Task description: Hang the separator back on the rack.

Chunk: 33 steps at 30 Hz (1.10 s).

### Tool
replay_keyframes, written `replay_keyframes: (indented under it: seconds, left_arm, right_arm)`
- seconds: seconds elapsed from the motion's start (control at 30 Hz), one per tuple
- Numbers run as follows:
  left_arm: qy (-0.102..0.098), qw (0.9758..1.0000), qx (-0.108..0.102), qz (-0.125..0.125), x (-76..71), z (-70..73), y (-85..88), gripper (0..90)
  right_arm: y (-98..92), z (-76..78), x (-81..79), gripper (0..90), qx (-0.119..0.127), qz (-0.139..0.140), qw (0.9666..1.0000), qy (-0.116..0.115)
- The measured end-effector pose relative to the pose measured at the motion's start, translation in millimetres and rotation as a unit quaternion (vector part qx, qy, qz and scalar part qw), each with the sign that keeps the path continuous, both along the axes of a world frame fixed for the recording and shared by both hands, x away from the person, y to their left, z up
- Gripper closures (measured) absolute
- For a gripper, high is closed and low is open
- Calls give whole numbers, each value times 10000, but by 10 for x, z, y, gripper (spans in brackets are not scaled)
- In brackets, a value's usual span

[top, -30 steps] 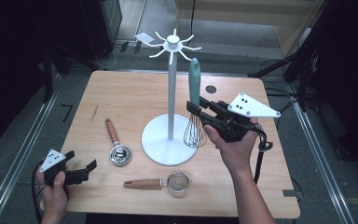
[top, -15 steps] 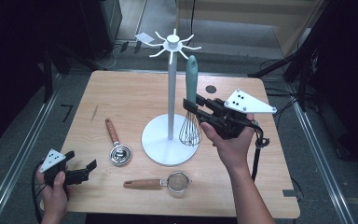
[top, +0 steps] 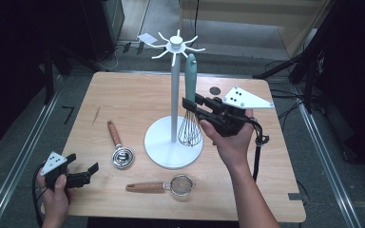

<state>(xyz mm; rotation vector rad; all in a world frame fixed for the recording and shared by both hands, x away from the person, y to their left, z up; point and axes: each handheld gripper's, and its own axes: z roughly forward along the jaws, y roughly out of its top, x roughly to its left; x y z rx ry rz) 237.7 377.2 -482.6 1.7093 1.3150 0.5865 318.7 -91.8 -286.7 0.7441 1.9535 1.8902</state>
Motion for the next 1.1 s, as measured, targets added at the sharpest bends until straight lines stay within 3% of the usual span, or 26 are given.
replay_keyframes:
  seconds: [0.23, 0.33, 0.63, 0.77, 0.93, 1.1]
  left_arm:
    - [0, 10000, 1, -7, 0, 0, 0, 0]
    - [1, 10000, -7, -11, 1, 0, 1, 0]
    - [-1, 10000, 3, -5, 2, -1, -3, 0]
    - [-3, 10000, 7, -4, 1, -1, -3, 0]
    - [-2, 10000, 8, -2, 2, -1, -3, 0]
    - [6, 10000, 10, -5, 3, -1, -1, 0]
  right_arm:
    - [42, -21, -10, 705, 3, 50, 10000, -29]
    - [43, -22, -17, 701, -30, -73, 9999, -88]
    - [29, -30, -51, 621, -22, -184, 9995, -256]
    - [-12, -1, -65, 661, -9, -502, 9979, -411]
    - [-39, 21, -64, 752, 21, -631, 9966, -522]
    - [-56, 73, -79, 900, 171, -869, 9935, -711]
